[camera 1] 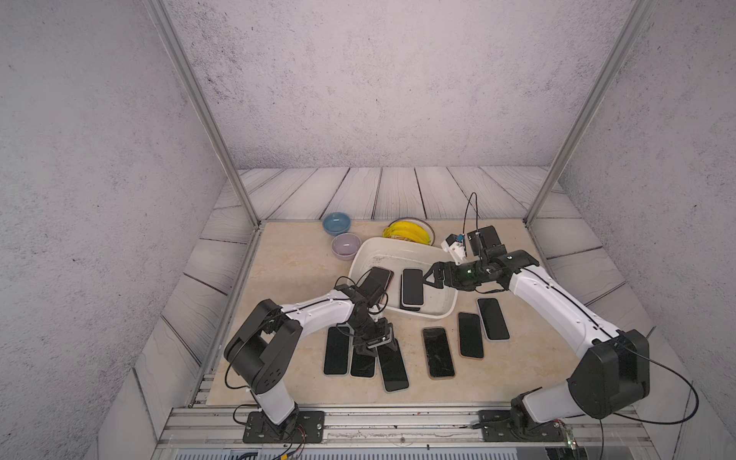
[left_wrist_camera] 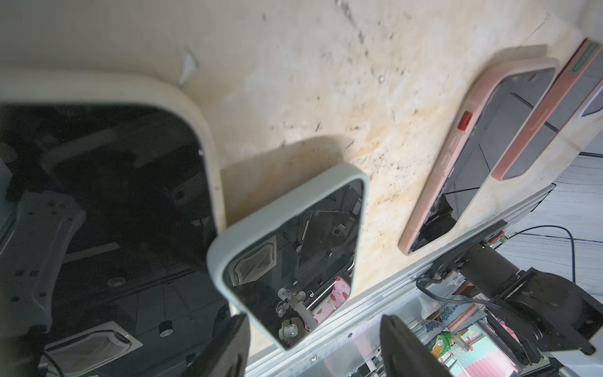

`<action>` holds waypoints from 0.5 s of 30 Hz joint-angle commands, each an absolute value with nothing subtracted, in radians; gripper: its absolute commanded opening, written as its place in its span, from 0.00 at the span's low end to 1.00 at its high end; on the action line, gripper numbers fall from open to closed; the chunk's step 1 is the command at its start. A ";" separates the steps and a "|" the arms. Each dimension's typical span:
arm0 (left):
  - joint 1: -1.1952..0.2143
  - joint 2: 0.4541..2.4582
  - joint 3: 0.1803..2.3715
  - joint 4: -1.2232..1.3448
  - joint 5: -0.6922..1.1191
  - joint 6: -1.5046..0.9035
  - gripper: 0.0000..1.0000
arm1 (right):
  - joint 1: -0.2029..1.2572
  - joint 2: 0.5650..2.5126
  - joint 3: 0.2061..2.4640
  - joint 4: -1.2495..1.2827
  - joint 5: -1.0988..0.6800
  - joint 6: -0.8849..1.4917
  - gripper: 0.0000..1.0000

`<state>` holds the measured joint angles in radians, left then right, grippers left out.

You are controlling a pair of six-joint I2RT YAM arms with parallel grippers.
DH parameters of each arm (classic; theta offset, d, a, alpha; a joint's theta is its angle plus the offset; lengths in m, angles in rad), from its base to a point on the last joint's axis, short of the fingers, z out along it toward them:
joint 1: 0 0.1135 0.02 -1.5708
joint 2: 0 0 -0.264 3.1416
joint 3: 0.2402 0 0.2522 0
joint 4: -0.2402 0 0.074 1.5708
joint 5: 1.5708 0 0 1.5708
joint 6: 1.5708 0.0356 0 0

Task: Take the phone out of the storage box
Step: Adjust the storage box at the center of the board.

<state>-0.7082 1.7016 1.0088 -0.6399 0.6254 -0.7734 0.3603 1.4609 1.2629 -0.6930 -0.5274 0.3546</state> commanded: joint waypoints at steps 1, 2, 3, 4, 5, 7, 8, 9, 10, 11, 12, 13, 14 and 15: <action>-0.704 1.738 1.032 -0.590 0.622 -0.766 0.69 | 0.355 1.466 1.285 -0.718 -0.518 0.333 1.00; -0.704 1.743 1.037 -0.589 0.624 -0.766 0.69 | 0.356 1.468 1.285 -0.719 -0.520 0.334 1.00; -0.704 1.746 1.042 -0.591 0.627 -0.765 0.69 | 0.356 1.472 1.288 -0.719 -0.522 0.334 1.00; -0.704 1.747 1.047 -0.593 0.627 -0.765 0.69 | 0.356 1.473 1.291 -0.719 -0.525 0.335 1.00; -0.705 1.744 1.046 -0.595 0.626 -0.762 0.69 | 0.356 1.476 1.293 -0.720 -0.526 0.336 1.00; -0.705 1.741 1.046 -0.595 0.626 -0.759 0.69 | 0.355 1.480 1.297 -0.720 -0.529 0.336 1.00; -0.706 1.744 1.046 -0.592 0.627 -0.761 0.69 | 0.356 1.484 1.298 -0.720 -0.530 0.335 0.99; -0.706 1.752 1.046 -0.587 0.630 -0.763 0.69 | 0.355 1.485 1.299 -0.719 -0.531 0.336 1.00; -0.707 1.758 1.047 -0.582 0.633 -0.764 0.69 | 0.357 1.486 1.300 -0.718 -0.532 0.337 0.99; -0.708 1.766 1.053 -0.578 0.634 -0.765 0.69 | 0.356 1.488 1.302 -0.718 -0.535 0.339 1.00; -0.711 1.776 1.060 -0.575 0.635 -0.763 0.70 | 0.355 1.489 1.303 -0.719 -0.535 0.339 1.00; -0.714 1.783 1.065 -0.574 0.635 -0.762 0.70 | 0.356 1.489 1.304 -0.719 -0.533 0.339 1.00; -0.717 1.789 1.071 -0.572 0.634 -0.760 0.70 | 0.356 1.488 1.303 -0.719 -0.533 0.339 1.00; -0.718 1.797 1.075 -0.570 0.635 -0.760 0.70 | 0.356 1.487 1.303 -0.721 -0.533 0.339 1.00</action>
